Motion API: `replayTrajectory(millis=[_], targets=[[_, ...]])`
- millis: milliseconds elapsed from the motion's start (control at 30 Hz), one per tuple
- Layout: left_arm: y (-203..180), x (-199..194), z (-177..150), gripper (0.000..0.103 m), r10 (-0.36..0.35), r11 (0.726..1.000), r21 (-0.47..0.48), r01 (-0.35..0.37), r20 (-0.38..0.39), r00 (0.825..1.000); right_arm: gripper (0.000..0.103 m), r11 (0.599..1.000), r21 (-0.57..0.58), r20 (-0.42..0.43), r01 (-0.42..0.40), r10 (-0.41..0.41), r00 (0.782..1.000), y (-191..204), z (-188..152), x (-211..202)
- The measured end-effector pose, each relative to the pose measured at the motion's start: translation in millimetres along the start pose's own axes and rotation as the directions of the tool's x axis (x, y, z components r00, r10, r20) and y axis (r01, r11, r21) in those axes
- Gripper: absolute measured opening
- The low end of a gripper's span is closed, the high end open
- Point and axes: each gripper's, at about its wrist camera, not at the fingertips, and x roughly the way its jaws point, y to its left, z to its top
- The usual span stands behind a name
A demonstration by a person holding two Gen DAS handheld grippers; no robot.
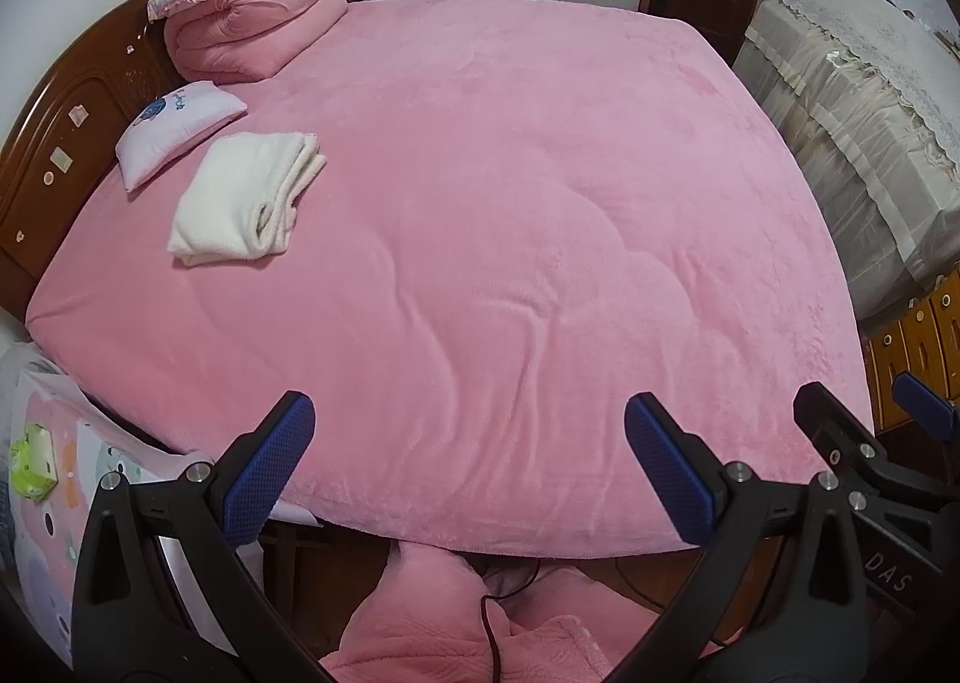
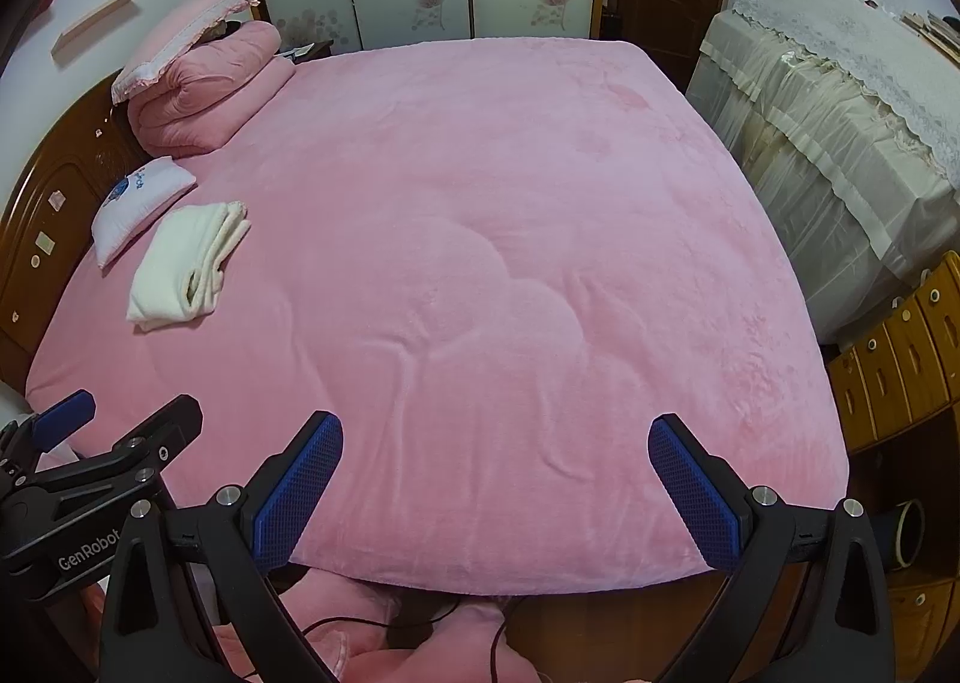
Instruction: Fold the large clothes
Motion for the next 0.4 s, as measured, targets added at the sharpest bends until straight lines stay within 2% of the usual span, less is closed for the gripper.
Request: replayTrajectory(millis=[400], targets=[[-1.9, -7.1, -1.5, 0.102, -0.001, 1.000, 0.011, 0.000, 0.022, 1.000, 0.103, 0.999, 0.043, 0.003, 0.010, -0.010, 1.000, 17.8, -22.3, -14.4]])
